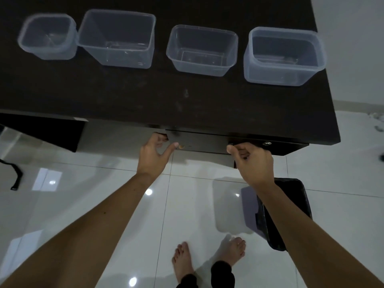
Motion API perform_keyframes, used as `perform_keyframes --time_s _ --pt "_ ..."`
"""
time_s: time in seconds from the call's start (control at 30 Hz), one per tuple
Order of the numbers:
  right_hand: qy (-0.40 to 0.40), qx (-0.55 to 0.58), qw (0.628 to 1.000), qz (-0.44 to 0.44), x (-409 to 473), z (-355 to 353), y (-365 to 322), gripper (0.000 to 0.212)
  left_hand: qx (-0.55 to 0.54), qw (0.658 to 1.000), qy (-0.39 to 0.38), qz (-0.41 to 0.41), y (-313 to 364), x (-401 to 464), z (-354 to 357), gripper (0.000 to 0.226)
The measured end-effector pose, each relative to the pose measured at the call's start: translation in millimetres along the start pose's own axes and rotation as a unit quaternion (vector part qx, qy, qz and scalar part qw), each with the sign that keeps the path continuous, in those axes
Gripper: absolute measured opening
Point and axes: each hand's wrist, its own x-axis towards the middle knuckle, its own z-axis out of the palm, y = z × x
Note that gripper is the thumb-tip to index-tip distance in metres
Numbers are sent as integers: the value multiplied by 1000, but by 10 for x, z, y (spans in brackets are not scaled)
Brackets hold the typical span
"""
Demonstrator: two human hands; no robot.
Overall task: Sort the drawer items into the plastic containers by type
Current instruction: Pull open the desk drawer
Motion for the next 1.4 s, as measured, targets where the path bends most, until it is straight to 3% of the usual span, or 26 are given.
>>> perform_keyframes --time_s 0.1,0.27,0.83,1.4 --pt "-19 -14 1000 -12 -24 63 -3 38 -20 1000 2 9 -6 11 37 35" --pt "24 19 999 -34 -54 165 34 32 -30 999 12 32 23 68 52 28" --pt "54 40 996 -62 -289 220 141 25 -29 997 17 73 -64 -140 50 27" --pt "54 20 996 -68 -1571 100 196 18 -14 997 -30 69 -380 -1284 -232 21"
